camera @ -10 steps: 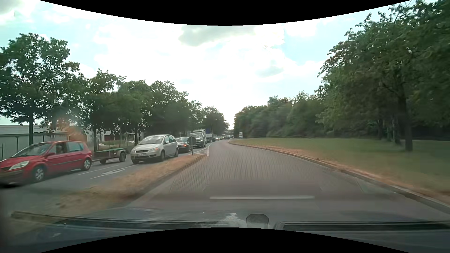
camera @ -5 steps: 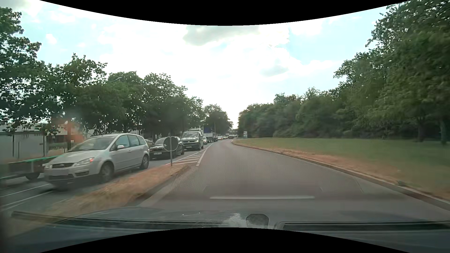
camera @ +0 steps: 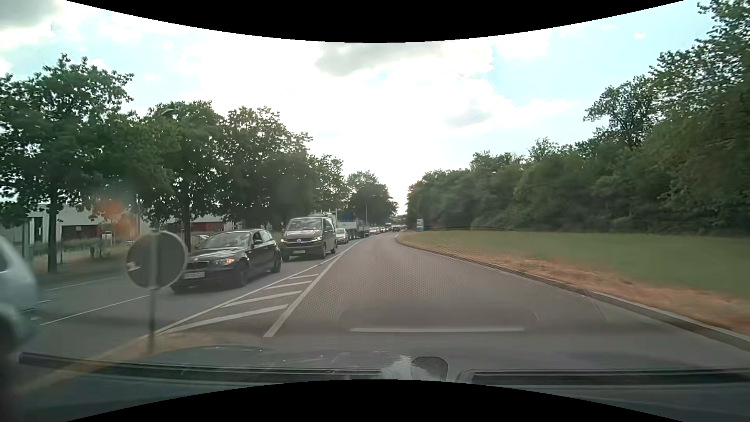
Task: Follow the waypoints while adhering to traffic rules and regulations
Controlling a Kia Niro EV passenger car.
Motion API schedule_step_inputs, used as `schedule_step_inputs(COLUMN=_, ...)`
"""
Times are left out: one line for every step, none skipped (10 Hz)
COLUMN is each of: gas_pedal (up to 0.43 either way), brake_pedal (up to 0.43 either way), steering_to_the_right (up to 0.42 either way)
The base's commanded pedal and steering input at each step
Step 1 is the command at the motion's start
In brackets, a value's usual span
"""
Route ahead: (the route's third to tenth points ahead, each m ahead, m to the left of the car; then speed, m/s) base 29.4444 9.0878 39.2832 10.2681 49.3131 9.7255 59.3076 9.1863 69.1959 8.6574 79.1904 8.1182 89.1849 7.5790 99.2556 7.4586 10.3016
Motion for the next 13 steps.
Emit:
schedule_step_inputs(gas_pedal=0.067, brake_pedal=0.000, steering_to_the_right=-0.031)
schedule_step_inputs(gas_pedal=0.067, brake_pedal=0.000, steering_to_the_right=-0.031)
schedule_step_inputs(gas_pedal=0.047, brake_pedal=0.000, steering_to_the_right=-0.031)
schedule_step_inputs(gas_pedal=0.047, brake_pedal=0.000, steering_to_the_right=-0.030)
schedule_step_inputs(gas_pedal=0.047, brake_pedal=0.000, steering_to_the_right=-0.029)
schedule_step_inputs(gas_pedal=0.047, brake_pedal=0.000, steering_to_the_right=-0.026)
schedule_step_inputs(gas_pedal=0.047, brake_pedal=0.000, steering_to_the_right=-0.023)
schedule_step_inputs(gas_pedal=0.047, brake_pedal=0.000, steering_to_the_right=-0.021)
schedule_step_inputs(gas_pedal=0.047, brake_pedal=0.000, steering_to_the_right=-0.019)
schedule_step_inputs(gas_pedal=0.047, brake_pedal=0.000, steering_to_the_right=-0.017)
schedule_step_inputs(gas_pedal=0.047, brake_pedal=0.000, steering_to_the_right=-0.016)
schedule_step_inputs(gas_pedal=0.047, brake_pedal=0.000, steering_to_the_right=-0.015)
schedule_step_inputs(gas_pedal=0.047, brake_pedal=0.000, steering_to_the_right=-0.015)
